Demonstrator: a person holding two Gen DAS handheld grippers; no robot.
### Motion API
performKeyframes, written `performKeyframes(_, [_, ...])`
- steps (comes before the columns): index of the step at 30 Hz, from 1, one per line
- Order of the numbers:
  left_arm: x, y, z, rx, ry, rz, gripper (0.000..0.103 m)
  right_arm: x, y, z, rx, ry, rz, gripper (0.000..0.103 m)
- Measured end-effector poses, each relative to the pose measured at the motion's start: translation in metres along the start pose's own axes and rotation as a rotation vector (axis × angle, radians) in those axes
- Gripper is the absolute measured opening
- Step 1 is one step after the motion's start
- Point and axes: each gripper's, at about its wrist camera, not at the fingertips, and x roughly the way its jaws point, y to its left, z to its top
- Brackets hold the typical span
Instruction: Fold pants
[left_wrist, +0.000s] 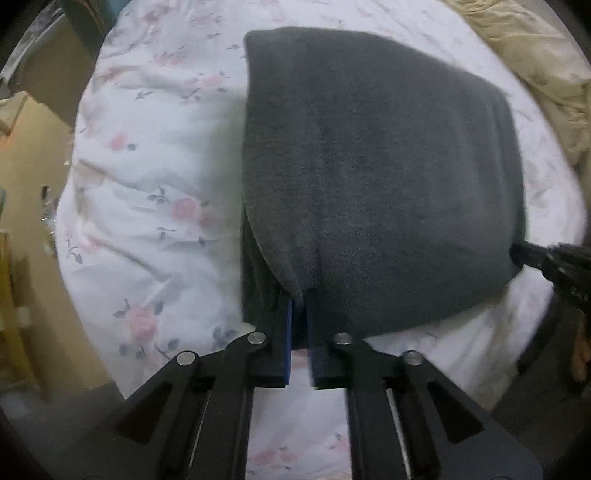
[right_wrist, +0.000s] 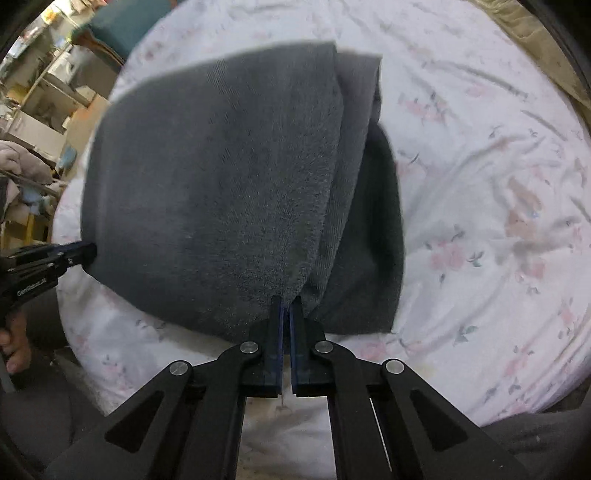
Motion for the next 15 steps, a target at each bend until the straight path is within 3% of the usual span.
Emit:
performKeyframes(1, [0.001,0.002,0.002,-0.02,0.006,0.006,0.015,0.004,-0.002,0.0,0.016,0.028,0.026,0.008])
performKeyframes(3, [-0.005,0.006,0.003,-0.056,0.0,0.035,0.032,-0.001,-0.009,0.0,0.053,0.036,0.072,0.009])
performKeyframes(4, [-0.012,0.008,0.003,-0.064,-0.019,0.05,0.034,-0.009,-0.014,-0.001,0.088,0.025,0.097,0.01])
performKeyframes(6, [-0.027,0.009,0.002,-0.058,-0.07,0.067,0.039,-0.024,-0.027,-0.001,0.157,-0.007,0.153,0.011])
performKeyframes(9, [-0.05,0.017,0.008,-0.087,-0.169,0.096,0.056,-0.048,-0.044,0.007,0.215,-0.107,0.212,0.011])
performKeyframes(11, [-0.064,0.026,0.02,-0.121,-0.229,0.094,0.057,-0.065,-0.051,0.022,0.216,-0.187,0.218,0.011])
performKeyframes(14, [-0.081,0.027,0.054,-0.15,-0.319,0.022,0.053,-0.082,-0.049,0.05,0.193,-0.293,0.235,0.011])
performKeyframes(15, [-0.085,0.021,0.066,-0.132,-0.349,-0.007,0.042,-0.084,-0.045,0.06,0.17,-0.312,0.25,0.011])
